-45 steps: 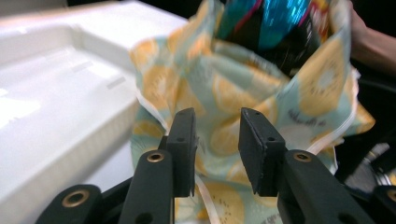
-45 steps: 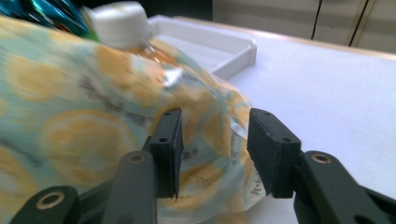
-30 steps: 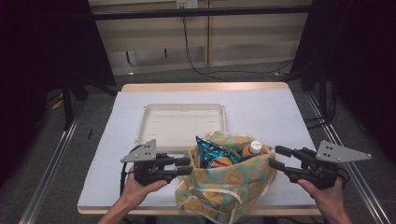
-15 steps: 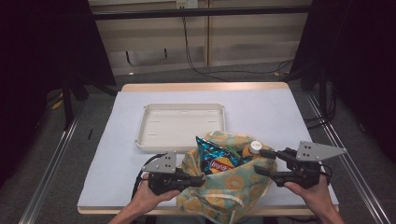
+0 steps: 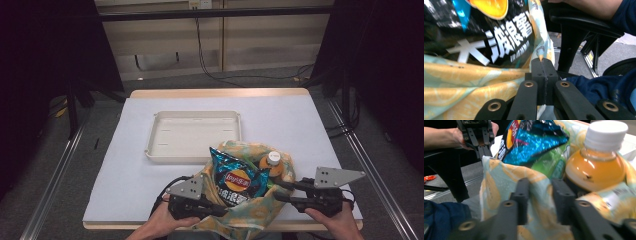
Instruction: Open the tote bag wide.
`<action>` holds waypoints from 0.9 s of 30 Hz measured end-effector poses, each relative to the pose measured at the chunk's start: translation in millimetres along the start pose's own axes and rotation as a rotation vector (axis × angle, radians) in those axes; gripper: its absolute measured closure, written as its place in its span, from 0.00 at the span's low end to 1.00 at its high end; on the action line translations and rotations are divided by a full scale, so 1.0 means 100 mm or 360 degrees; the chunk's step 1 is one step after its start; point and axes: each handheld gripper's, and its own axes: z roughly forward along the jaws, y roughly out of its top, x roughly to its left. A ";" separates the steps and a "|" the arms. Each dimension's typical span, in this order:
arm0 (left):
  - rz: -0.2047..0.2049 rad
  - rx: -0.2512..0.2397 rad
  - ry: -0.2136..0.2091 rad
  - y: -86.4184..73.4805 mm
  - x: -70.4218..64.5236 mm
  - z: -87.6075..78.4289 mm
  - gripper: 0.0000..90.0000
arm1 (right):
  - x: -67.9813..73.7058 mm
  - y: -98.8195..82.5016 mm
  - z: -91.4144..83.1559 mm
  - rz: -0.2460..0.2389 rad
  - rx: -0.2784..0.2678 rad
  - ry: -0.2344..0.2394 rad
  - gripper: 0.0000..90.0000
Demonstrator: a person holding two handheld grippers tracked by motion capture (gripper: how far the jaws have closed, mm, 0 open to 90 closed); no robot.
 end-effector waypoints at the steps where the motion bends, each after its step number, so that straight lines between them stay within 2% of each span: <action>1: 0.0007 0.0016 0.0003 -0.01 0.01 0.00 1.00 | 0.01 -0.02 -0.02 0.0008 0.0003 0.0000 0.83; 4: -0.0026 0.0025 0.0000 -0.06 0.02 0.01 1.00 | 0.03 -0.10 -0.08 0.0015 0.0005 0.0001 0.95; 7: -0.0035 0.0054 -0.0005 -0.11 0.04 0.04 1.00 | 0.04 -0.20 -0.08 0.0035 0.0033 0.0014 1.00; 11: -0.0035 0.0113 -0.0004 -0.15 0.06 0.08 1.00 | 0.05 -0.31 -0.05 0.0054 0.0092 0.0022 1.00; 14: -0.0062 0.0121 0.0023 -0.19 0.11 0.09 1.00 | 0.01 -0.37 0.00 0.0073 0.0134 0.0034 1.00; 15: -0.0091 0.0128 0.0034 -0.22 0.12 0.10 1.00 | 0.00 -0.39 0.02 0.0081 0.0151 0.0041 1.00; 19: -0.0099 0.0174 0.0035 -0.26 0.16 0.11 1.00 | -0.05 -0.43 0.11 0.0095 0.0224 0.0038 0.99; 21: -0.0118 0.0157 0.0034 -0.28 0.17 0.12 1.00 | -0.06 -0.46 0.16 0.0080 0.0273 0.0030 0.99; 24: -0.0136 0.0180 0.0044 -0.32 0.19 0.13 1.00 | -0.08 -0.48 0.23 0.0083 0.0323 0.0031 0.98; 25: -0.0160 0.0181 0.0036 -0.33 0.20 0.12 1.00 | -0.09 -0.49 0.25 0.0089 0.0336 0.0036 0.98; 27: -0.0174 0.0164 0.0038 -0.34 0.21 0.12 1.00 | -0.09 -0.53 0.31 0.0088 0.0407 0.0040 0.98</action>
